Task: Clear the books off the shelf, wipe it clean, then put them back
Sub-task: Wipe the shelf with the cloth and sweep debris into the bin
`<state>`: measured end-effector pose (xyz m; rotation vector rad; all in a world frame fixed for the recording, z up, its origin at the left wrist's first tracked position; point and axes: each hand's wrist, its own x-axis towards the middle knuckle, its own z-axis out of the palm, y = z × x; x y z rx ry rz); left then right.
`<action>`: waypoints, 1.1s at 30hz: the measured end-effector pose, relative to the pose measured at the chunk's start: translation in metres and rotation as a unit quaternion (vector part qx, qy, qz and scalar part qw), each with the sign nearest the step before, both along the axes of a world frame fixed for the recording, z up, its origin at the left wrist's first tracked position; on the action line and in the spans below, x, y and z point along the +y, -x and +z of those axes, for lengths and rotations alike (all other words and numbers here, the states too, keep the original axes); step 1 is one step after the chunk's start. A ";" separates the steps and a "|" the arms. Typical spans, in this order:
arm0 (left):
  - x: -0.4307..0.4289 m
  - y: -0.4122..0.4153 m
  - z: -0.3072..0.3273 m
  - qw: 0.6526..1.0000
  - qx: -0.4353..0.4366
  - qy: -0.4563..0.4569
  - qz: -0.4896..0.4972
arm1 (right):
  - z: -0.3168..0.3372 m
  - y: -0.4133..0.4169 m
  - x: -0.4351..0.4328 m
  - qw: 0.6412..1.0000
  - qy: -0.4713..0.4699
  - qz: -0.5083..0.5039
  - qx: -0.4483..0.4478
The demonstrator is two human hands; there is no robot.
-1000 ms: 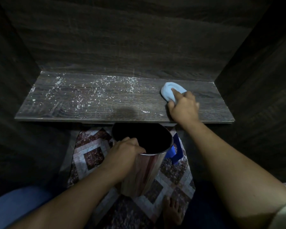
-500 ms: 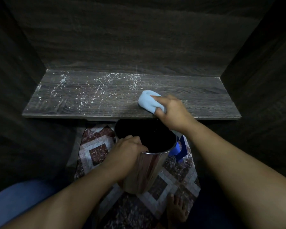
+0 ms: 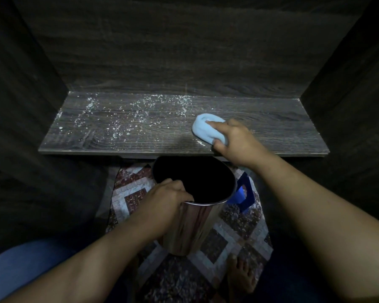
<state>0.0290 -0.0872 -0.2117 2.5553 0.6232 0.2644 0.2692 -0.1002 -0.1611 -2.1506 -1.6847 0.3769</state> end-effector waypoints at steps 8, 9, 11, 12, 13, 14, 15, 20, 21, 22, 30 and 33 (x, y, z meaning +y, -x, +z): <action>-0.001 -0.001 0.001 1.000 0.008 -0.010 -0.009 | 0.018 0.005 -0.012 0.994 0.051 0.086 0.043; -0.001 -0.002 0.002 1.000 0.008 -0.008 -0.011 | 0.021 0.004 -0.014 0.991 0.063 0.097 0.066; -0.001 -0.003 0.003 1.000 0.005 0.003 -0.011 | 0.027 0.000 -0.016 0.986 0.084 0.106 0.099; -0.001 -0.004 0.004 1.000 0.006 0.009 -0.010 | 0.029 -0.002 -0.017 0.986 0.086 0.098 0.107; -0.001 -0.004 0.005 1.000 0.009 0.011 -0.008 | 0.030 -0.004 -0.017 0.987 0.076 0.083 0.112; -0.001 -0.004 0.005 1.000 0.010 0.009 -0.006 | 0.031 -0.006 -0.017 0.990 0.055 0.063 0.114; -0.001 -0.004 0.005 1.000 0.009 0.006 -0.005 | 0.030 -0.008 -0.016 0.993 0.026 0.040 0.106; 0.001 -0.004 0.000 1.000 0.012 -0.006 -0.010 | 0.016 -0.010 -0.009 0.999 -0.018 -0.036 0.028; 0.001 -0.004 0.001 1.000 0.010 -0.007 -0.010 | 0.013 -0.008 -0.008 0.999 -0.006 -0.030 0.020; 0.001 -0.004 0.002 1.000 0.009 -0.005 -0.009 | 0.009 -0.005 -0.007 1.000 0.006 -0.023 0.016; 0.001 -0.005 0.008 1.000 0.009 0.006 -0.010 | 0.026 0.013 -0.014 0.989 0.072 0.116 0.049; 0.000 -0.005 0.007 1.000 0.005 -0.006 -0.010 | 0.034 0.008 -0.022 0.980 0.086 0.128 0.129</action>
